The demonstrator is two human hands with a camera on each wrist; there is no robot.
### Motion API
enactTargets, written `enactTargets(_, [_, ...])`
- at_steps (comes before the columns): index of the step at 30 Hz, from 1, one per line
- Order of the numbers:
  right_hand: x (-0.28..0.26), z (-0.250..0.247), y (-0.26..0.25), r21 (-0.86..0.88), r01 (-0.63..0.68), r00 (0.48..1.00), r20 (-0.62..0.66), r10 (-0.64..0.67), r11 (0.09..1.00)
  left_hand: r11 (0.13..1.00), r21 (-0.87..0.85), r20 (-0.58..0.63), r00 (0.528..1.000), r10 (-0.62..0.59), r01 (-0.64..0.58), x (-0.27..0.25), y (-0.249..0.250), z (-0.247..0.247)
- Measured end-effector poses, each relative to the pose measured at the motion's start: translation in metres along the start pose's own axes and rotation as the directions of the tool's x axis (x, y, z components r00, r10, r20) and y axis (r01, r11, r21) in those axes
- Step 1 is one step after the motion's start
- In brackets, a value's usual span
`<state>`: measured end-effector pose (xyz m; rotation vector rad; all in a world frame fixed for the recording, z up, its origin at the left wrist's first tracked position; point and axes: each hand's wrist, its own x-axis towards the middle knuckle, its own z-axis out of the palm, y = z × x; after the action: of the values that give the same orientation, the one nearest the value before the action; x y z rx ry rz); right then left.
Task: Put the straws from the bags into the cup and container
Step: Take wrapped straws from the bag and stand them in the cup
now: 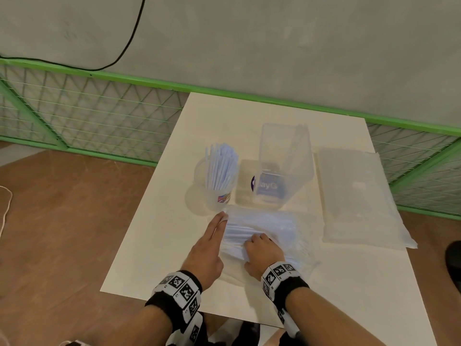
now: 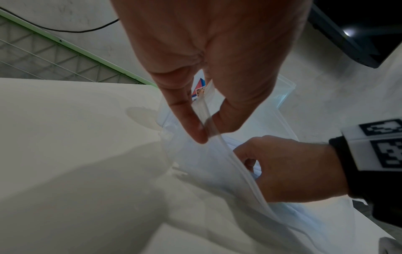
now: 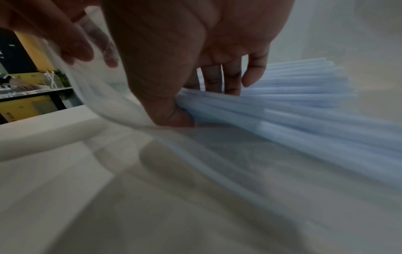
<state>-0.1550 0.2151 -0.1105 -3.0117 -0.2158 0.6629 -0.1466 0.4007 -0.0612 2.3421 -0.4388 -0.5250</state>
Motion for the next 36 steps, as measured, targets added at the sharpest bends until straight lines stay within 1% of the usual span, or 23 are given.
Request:
enactTargets(3, [-0.002,-0.002,0.001,0.062,0.027,0.998,-0.059,-0.024,0.998,1.0,0.002,-0.004,1.0,-0.005,0.005,0.0,0.0,-0.002])
enactTargets(5, [-0.003,-0.003,0.003,0.068,0.032,0.997,-0.071,-0.027,0.997,1.0,0.006,0.0,1.0,-0.014,0.014,0.0,0.0,-0.001])
enactTargets(8, [-0.002,-0.005,0.003,0.071,0.022,0.998,-0.053,-0.018,0.997,1.0,0.008,-0.001,1.0,-0.011,0.011,0.0,0.0,-0.001])
enactTargets(10, [-0.001,-0.007,0.003,0.067,0.001,1.0,-0.017,0.0,0.998,1.0,0.004,-0.005,1.0,-0.012,0.012,0.0,0.001,-0.001])
enactTargets(13, [-0.001,-0.008,0.001,0.022,-0.008,1.0,0.025,0.007,1.0,1.0,-0.004,-0.006,1.0,-0.012,0.012,0.0,0.001,-0.003])
enactTargets(18, [-0.005,-0.008,-0.006,-0.022,0.007,1.0,-0.018,-0.007,1.0,1.0,-0.008,-0.005,1.0,-0.01,0.01,0.0,0.003,-0.001])
enactTargets(20, [-0.007,-0.007,-0.007,-0.014,0.005,1.0,-0.006,-0.005,1.0,1.0,-0.01,-0.006,1.0,-0.009,0.009,0.0,0.003,0.0])
enactTargets(22, [-0.01,-0.009,-0.005,0.034,0.003,1.0,-0.017,-0.003,0.999,1.0,-0.011,-0.01,1.0,-0.003,0.003,-0.001,0.001,0.0])
enactTargets(26, [-0.021,-0.017,0.001,0.25,0.024,0.997,-0.083,-0.003,0.968,1.0,-0.005,-0.022,1.0,0.008,-0.008,-0.001,-0.002,-0.001])
enactTargets(29, [-0.033,-0.028,0.002,0.415,0.105,0.972,-0.236,-0.004,0.904,1.0,-0.005,-0.028,1.0,0.001,-0.001,-0.001,-0.002,-0.002])
enactTargets(31, [-0.043,-0.038,0.0,0.479,0.15,0.947,-0.322,0.014,0.865,1.0,-0.008,-0.033,0.999,-0.002,0.002,-0.001,-0.003,-0.004])
enactTargets(33, [-0.051,-0.045,0.0,0.515,0.177,0.93,-0.367,0.029,0.839,1.0,-0.004,-0.041,0.999,-0.003,0.003,0.0,-0.003,-0.006])
enactTargets(36, [-0.058,-0.047,0.005,0.592,0.18,0.92,-0.383,0.078,0.785,1.0,0.005,-0.049,0.999,-0.02,0.02,0.002,-0.001,-0.008])
